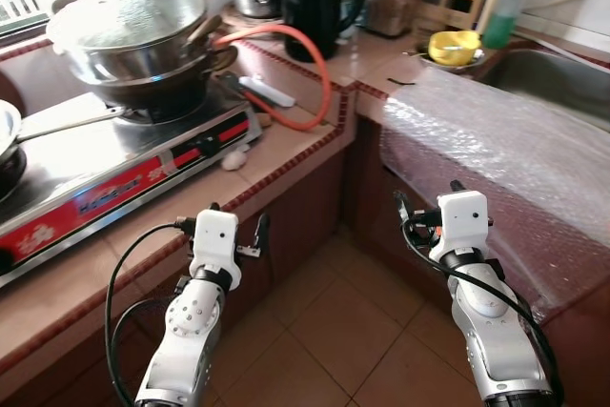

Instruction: Kitchen organization

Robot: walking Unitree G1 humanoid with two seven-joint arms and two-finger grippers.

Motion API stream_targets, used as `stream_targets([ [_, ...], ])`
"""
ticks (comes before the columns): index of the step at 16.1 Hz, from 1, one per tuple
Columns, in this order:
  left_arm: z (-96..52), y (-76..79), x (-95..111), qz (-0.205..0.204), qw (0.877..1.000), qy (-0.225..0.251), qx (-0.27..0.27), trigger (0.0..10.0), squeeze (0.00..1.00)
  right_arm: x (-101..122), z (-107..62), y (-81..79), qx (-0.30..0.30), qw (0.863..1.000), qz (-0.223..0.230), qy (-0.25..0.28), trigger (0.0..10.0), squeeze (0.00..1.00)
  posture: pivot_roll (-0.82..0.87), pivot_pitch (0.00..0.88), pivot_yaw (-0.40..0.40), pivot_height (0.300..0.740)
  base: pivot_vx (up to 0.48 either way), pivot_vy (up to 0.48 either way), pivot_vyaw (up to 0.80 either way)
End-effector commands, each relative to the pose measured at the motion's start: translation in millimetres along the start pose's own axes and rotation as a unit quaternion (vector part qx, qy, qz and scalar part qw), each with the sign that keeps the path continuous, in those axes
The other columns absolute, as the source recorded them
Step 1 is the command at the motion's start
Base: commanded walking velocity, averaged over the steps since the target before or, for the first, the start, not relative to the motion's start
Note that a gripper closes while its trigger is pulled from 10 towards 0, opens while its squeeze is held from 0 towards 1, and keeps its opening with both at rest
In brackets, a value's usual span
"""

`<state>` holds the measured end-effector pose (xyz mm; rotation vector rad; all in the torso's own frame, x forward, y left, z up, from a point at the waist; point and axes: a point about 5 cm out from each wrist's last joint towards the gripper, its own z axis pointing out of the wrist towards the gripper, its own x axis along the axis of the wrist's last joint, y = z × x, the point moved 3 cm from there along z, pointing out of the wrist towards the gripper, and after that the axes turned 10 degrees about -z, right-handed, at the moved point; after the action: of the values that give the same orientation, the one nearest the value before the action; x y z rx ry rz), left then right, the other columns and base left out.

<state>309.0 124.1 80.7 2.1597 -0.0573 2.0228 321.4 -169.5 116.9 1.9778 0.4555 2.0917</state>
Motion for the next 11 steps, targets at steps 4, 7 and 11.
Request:
stream_targets([
  [4, 0.2, 2.2, 2.1, 0.002, 1.0, -0.001, -0.006, 10.0, 0.0, 5.7, -0.1, 1.2, -0.005, 1.0, 0.006, 0.007, 10.0, 0.0, -0.25, 0.021, 0.079, 0.74, 0.0, 0.0, -0.79],
  [7, 0.0, 3.2, 1.5, 0.002, 1.0, -0.001, -0.007, 10.0, 0.0, 5.5, 0.1, 0.9, -0.005, 1.0, 0.006, 0.007, 10.0, 0.0, -0.25, 0.021, 0.078, 0.74, 0.0, 0.0, -0.79],
  [11, 0.5, 4.2, 2.4, 0.002, 1.0, 0.001, -0.01, 10.0, 0.0, 5.5, 1.2, 0.7, -0.004, 1.0, 0.006, 0.007, 10.0, 0.0, -0.25, 0.02, 0.077, 0.74, 0.0, 0.0, -0.79],
])
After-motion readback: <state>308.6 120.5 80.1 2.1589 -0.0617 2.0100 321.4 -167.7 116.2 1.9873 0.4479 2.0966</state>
